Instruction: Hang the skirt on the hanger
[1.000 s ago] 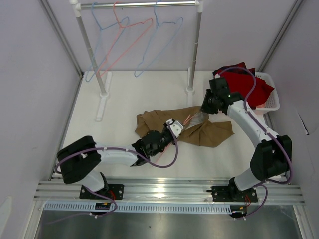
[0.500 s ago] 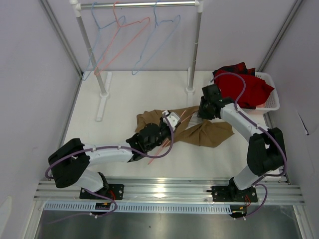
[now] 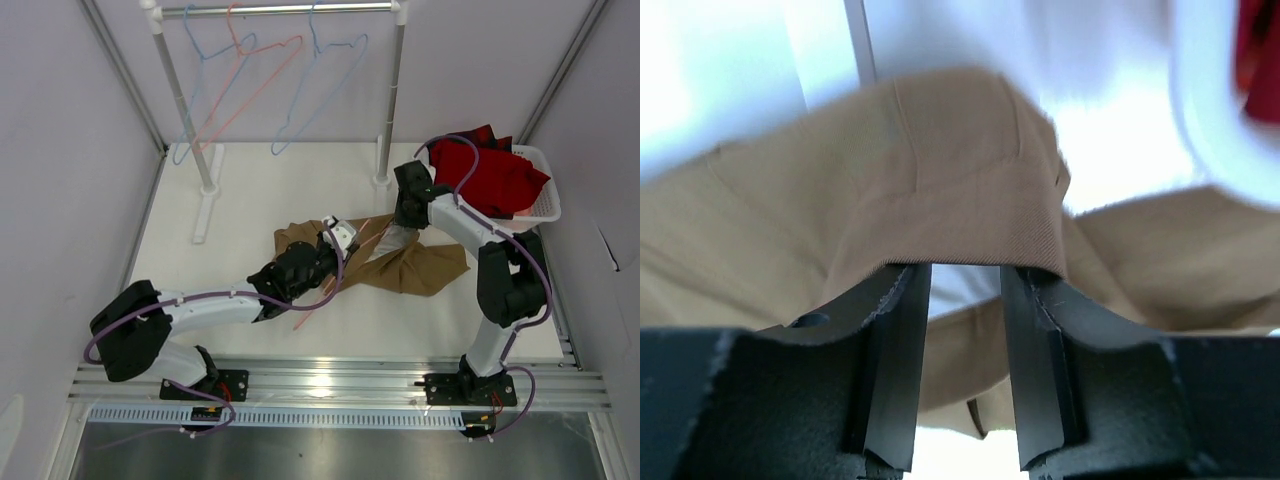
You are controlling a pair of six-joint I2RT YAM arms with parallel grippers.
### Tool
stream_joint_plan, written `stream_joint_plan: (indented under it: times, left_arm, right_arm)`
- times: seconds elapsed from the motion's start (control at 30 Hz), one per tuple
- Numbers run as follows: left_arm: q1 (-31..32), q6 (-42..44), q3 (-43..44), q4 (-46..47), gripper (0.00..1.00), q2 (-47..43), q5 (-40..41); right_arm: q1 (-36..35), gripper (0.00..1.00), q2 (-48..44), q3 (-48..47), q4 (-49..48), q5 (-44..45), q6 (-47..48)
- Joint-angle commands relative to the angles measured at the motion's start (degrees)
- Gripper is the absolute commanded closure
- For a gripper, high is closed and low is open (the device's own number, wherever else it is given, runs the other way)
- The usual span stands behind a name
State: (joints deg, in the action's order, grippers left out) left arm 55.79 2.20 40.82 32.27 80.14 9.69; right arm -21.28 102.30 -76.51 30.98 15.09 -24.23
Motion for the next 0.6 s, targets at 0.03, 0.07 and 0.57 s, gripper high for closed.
stream_joint_plan:
  times: [0.03,0.07,0.57]
  left_arm:
    - [-0.86,-1.41,2.16,0.25,1.0,-2.0,-1.43]
    - [-0.95,-1.49,2.25,0.25,1.0,-2.0,-1.52]
    - [-1.74,-1.76,4.18,-4.14,1.0,-4.99,-5.65]
  right_arm:
    - [-0.43,0.61,2.29,-4.17,-1.01,5.73,1.64]
    - [-0.43,0.62,2.64,-4.26,-1.19,6.26,1.81]
    - [-1.92,0.67,5.1,-3.29,0.57,9.26,3.31]
